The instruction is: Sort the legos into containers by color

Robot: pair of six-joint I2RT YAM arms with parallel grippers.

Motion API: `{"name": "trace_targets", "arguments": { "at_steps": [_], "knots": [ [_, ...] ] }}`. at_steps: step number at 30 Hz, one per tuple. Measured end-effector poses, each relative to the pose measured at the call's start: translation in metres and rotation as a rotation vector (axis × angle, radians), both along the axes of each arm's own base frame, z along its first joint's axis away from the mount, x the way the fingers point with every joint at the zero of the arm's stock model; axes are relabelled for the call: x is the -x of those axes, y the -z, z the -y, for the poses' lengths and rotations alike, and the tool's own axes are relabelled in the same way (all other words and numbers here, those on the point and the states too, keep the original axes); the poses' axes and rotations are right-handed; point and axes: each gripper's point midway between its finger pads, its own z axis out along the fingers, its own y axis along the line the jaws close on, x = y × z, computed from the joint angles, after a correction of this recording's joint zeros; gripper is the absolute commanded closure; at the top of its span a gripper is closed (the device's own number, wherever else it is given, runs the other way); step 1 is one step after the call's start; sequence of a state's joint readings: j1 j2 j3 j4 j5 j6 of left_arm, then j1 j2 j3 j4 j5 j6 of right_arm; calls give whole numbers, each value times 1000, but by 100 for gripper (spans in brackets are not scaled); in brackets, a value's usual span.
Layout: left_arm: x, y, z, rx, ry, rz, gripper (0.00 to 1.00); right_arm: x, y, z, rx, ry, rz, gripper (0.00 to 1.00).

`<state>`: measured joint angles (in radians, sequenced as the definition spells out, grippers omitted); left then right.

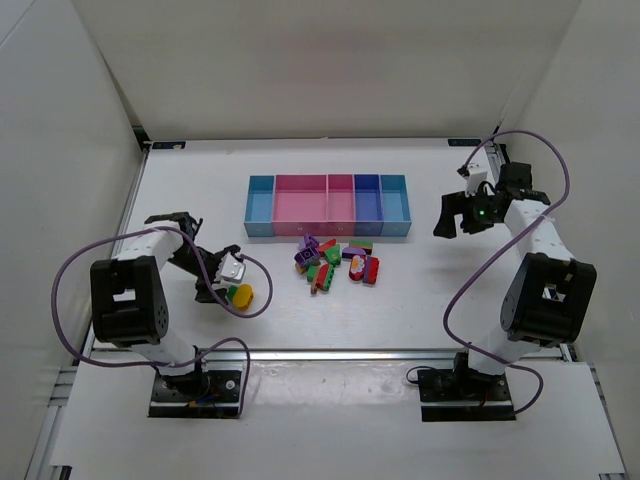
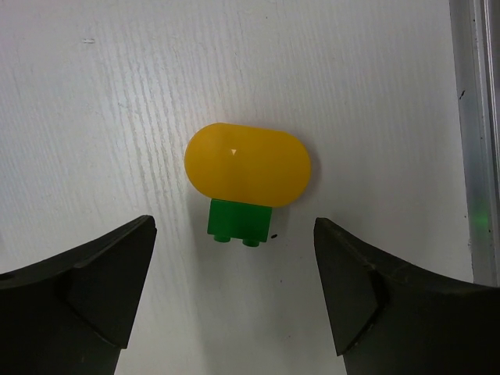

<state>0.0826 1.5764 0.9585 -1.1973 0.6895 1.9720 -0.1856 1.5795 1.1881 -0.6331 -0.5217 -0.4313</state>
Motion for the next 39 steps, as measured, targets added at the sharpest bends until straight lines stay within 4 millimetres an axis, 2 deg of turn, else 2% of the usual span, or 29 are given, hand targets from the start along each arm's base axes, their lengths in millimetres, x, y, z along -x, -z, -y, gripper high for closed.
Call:
{"name": "trace_targets", "arguments": {
  "at_steps": [4,16,23,30,35,39],
  "knots": [
    [1,3,-1,-4,1,-11,9,-6,-4,1,5,1,15,2],
    [3,7,-2,-10,3,-28,21,-7,6,5,17,11,-15,1],
    [8,13,-3,-17,6,-59,21,-8,8,6,22,14,-21,1],
    [11,20,-6,-33,12,-89,25,-10,10,7,24,16,-26,1],
    [7,22,-7,-41,16,-96,33,-10,13,7,23,16,-33,1],
    [0,22,-7,-43,20,-89,35,-11,12,7,23,16,-31,1]
  ]
}}
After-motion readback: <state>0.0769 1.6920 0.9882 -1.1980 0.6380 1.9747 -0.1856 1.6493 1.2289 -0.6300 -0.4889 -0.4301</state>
